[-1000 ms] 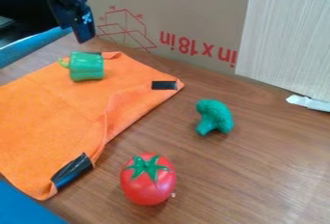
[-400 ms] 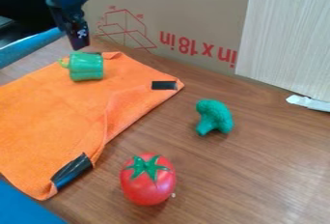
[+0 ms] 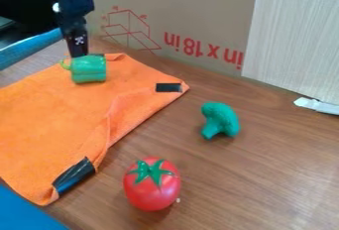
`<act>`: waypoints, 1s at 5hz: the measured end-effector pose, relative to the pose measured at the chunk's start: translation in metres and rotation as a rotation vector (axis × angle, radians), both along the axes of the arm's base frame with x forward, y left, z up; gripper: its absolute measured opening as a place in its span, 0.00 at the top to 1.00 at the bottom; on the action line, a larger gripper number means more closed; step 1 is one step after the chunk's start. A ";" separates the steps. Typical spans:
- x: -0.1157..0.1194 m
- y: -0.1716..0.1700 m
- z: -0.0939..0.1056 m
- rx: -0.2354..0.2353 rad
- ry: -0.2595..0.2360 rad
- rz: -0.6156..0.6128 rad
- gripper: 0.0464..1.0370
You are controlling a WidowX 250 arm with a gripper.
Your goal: Put the green figure on the top of the table
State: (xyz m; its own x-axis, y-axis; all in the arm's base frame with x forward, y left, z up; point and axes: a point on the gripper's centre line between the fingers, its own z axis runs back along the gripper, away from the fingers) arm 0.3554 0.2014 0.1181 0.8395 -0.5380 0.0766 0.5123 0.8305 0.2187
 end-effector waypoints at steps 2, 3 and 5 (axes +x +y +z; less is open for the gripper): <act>0.008 0.007 -0.007 0.009 0.043 0.002 0.04; 0.008 0.007 -0.008 0.009 0.048 -0.005 0.04; 0.005 0.006 -0.012 0.011 0.068 -0.024 0.04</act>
